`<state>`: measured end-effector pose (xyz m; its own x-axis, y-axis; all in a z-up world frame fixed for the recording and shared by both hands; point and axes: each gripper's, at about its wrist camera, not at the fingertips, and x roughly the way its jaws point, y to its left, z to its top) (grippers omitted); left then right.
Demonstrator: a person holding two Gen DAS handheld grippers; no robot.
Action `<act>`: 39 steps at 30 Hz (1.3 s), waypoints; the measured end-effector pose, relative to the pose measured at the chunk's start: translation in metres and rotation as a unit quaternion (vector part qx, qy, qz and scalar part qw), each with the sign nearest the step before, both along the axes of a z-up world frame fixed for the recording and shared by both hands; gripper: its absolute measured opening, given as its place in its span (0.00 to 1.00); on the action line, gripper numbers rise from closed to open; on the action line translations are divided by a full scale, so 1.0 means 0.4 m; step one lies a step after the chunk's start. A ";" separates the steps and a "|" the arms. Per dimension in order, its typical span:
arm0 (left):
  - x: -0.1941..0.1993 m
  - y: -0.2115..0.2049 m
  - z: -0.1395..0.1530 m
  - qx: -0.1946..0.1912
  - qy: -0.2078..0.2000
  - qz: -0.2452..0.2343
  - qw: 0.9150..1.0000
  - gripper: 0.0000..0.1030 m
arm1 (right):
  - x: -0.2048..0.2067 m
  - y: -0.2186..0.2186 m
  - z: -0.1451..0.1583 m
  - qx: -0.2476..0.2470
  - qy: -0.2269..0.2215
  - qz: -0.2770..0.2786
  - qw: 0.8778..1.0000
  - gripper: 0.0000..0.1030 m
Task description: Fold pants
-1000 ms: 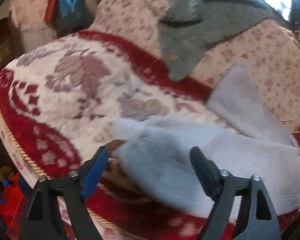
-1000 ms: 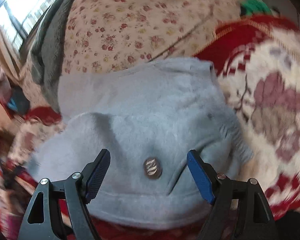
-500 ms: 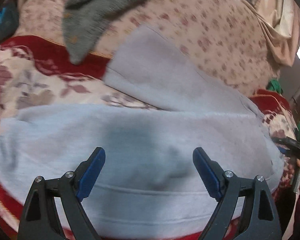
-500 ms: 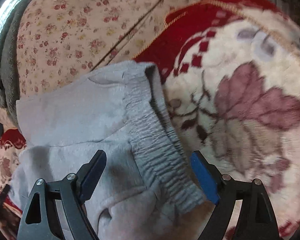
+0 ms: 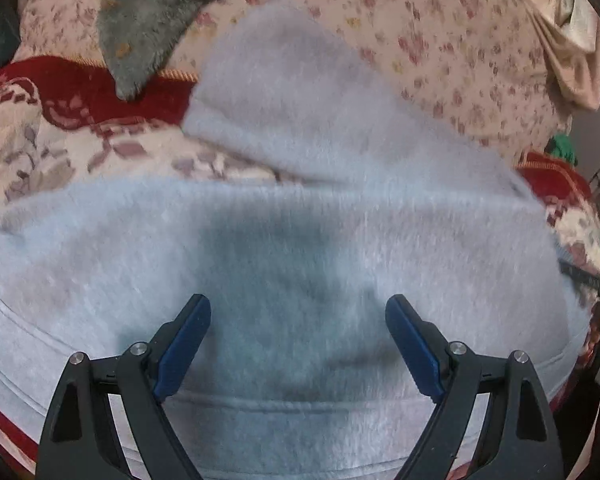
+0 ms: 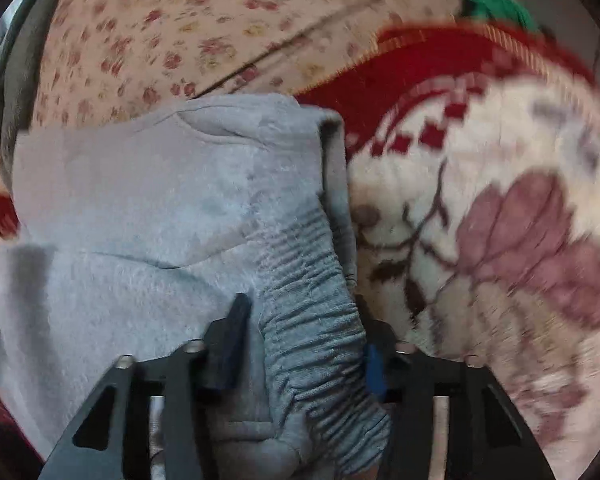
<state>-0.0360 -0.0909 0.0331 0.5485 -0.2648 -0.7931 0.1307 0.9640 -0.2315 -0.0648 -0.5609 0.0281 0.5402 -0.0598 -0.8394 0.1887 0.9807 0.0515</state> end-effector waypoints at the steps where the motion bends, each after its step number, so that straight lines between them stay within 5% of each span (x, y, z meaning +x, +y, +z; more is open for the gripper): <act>1: 0.010 0.009 0.015 -0.001 -0.006 0.002 1.000 0.86 | -0.004 0.008 0.020 -0.009 -0.008 0.009 1.000 0.79; 7: 0.144 0.050 0.122 0.003 -0.036 0.017 0.999 0.87 | 0.045 0.091 0.139 -0.016 -0.046 0.099 0.994 0.84; 13: 0.305 0.067 0.204 -0.012 -0.048 0.008 0.999 0.89 | 0.215 0.207 0.176 -0.008 -0.057 0.240 0.969 0.84; 18: 0.423 0.068 0.222 -0.027 -0.038 -0.010 0.999 0.89 | 0.390 0.240 0.146 0.007 -0.026 0.282 0.959 0.84; 25: 0.579 0.037 0.230 -0.015 -0.022 -0.044 0.999 0.90 | 0.540 0.271 0.085 -0.033 0.009 0.318 0.947 0.85; 39: 0.769 -0.048 0.202 0.072 0.000 -0.072 0.995 0.90 | 0.628 0.370 0.031 -0.103 0.035 0.438 0.892 0.86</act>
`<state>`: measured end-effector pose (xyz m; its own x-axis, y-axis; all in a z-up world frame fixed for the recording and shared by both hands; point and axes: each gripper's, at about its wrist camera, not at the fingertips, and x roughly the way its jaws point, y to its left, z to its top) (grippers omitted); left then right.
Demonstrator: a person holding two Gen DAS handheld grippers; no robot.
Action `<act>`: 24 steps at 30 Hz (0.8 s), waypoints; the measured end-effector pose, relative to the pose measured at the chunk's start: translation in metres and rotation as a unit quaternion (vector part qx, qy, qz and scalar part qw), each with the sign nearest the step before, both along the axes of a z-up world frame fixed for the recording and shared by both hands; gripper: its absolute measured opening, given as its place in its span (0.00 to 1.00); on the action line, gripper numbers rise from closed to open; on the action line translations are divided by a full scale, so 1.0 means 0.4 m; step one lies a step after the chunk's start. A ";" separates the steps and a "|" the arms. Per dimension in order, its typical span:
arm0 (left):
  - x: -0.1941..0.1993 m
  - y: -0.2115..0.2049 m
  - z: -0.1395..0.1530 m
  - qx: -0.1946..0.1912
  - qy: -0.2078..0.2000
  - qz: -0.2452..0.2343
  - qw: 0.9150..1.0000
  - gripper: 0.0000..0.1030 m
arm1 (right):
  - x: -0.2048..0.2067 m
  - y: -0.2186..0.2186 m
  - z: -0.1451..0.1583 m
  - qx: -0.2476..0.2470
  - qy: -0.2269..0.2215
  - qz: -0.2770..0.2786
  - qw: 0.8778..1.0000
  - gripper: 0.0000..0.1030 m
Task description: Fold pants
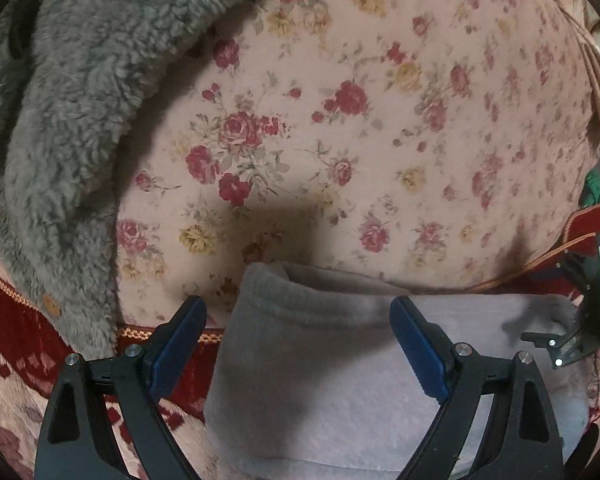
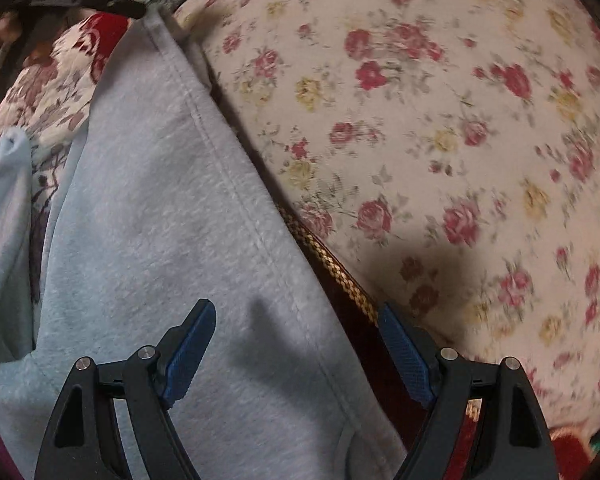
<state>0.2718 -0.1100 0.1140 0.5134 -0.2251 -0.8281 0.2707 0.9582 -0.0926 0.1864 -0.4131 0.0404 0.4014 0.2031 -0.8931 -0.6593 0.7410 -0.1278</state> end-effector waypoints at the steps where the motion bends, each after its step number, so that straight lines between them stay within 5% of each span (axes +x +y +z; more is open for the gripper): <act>1: 0.009 -0.002 -0.009 0.003 0.005 -0.002 1.000 0.90 | 0.008 0.006 -0.006 -0.004 0.003 0.003 1.000 0.86; 6: 0.024 -0.015 -0.047 -0.006 0.018 -0.009 1.000 0.89 | 0.040 0.013 -0.049 -0.008 0.046 -0.008 0.999 0.84; 7: 0.020 -0.015 -0.049 -0.011 0.016 -0.011 1.000 0.83 | 0.041 0.016 -0.057 -0.006 0.049 -0.011 0.999 0.75; 8: 0.015 -0.017 -0.051 -0.010 0.013 -0.013 1.000 0.76 | 0.039 0.025 -0.064 -0.011 0.045 -0.009 0.999 0.41; 9: 0.005 -0.022 -0.057 0.002 0.006 -0.012 1.000 0.59 | 0.032 0.035 -0.075 -0.032 0.031 -0.012 0.999 0.27; 11: -0.011 -0.019 -0.064 0.009 0.001 -0.011 1.000 0.38 | 0.011 0.053 -0.088 -0.042 0.028 -0.010 0.999 0.14; 13: -0.039 -0.010 -0.065 -0.005 -0.002 -0.017 1.000 0.25 | -0.020 0.073 -0.085 -0.052 0.014 -0.001 0.999 0.12; 18: -0.102 0.019 -0.022 -0.013 -0.023 -0.006 1.000 0.22 | -0.092 0.098 -0.007 -0.076 -0.053 -0.017 0.996 0.11; 24: -0.150 0.040 0.117 -0.041 -0.064 0.008 0.997 0.22 | -0.164 0.106 0.145 -0.084 -0.128 -0.060 0.986 0.10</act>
<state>0.2117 -0.0938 0.1609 0.6173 -0.2807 -0.7350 0.2706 0.9529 -0.1366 0.1207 -0.3708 0.0983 0.6302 -0.0023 -0.7764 -0.4987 0.7652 -0.4070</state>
